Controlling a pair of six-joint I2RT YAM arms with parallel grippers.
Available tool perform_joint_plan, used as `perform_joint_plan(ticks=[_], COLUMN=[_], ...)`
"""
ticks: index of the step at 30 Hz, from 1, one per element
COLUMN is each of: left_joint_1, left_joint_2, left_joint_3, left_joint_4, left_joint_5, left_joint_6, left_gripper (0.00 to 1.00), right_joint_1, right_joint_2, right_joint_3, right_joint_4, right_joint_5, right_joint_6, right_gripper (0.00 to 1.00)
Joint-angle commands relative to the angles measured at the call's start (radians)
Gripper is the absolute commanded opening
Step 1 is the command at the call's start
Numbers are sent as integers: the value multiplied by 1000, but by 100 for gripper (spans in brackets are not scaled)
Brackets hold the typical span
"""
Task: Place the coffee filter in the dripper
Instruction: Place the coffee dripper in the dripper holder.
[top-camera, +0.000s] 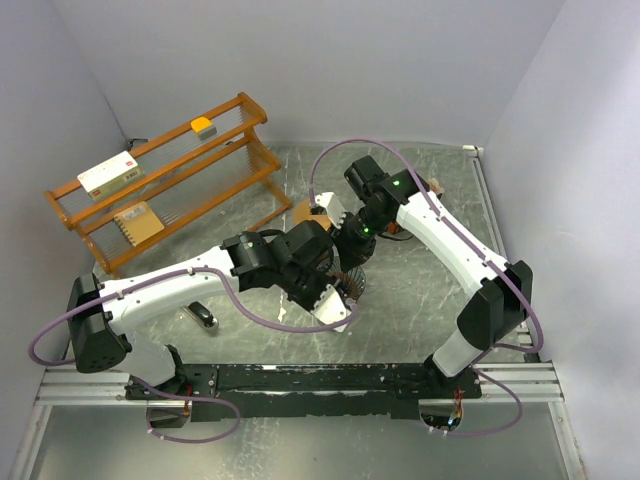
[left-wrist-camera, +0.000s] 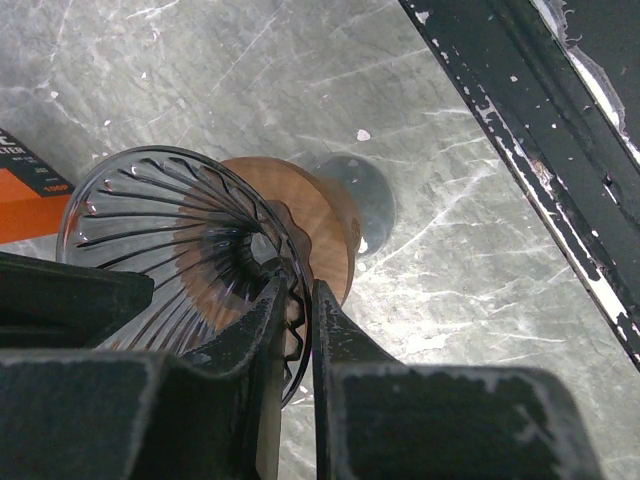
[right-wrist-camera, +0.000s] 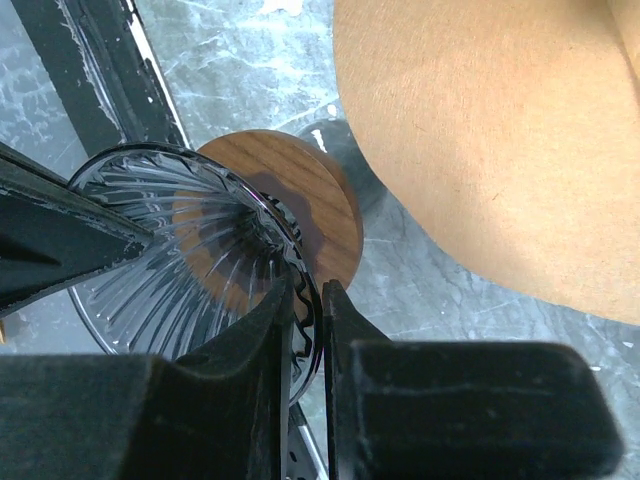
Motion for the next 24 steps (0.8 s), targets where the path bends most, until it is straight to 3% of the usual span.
perform_joint_plan(ticks=[1, 17, 24], left_joint_1=[30, 36, 36], left_joint_2=[43, 63, 39], left_joint_3=[-51, -79, 13], left_joint_4=[-89, -92, -82], left_joint_5=[-28, -23, -44], left_joint_6=[-56, -63, -74], left_gripper=[7, 8, 29], right_joint_1=[16, 15, 14], right_joint_2=[18, 7, 16], right_joint_3=[-53, -87, 56], right_joint_4=[-18, -7, -40], right_joint_5=[80, 95, 80], right_joint_6=[-28, -31, -40], right_gripper=[0, 0, 23])
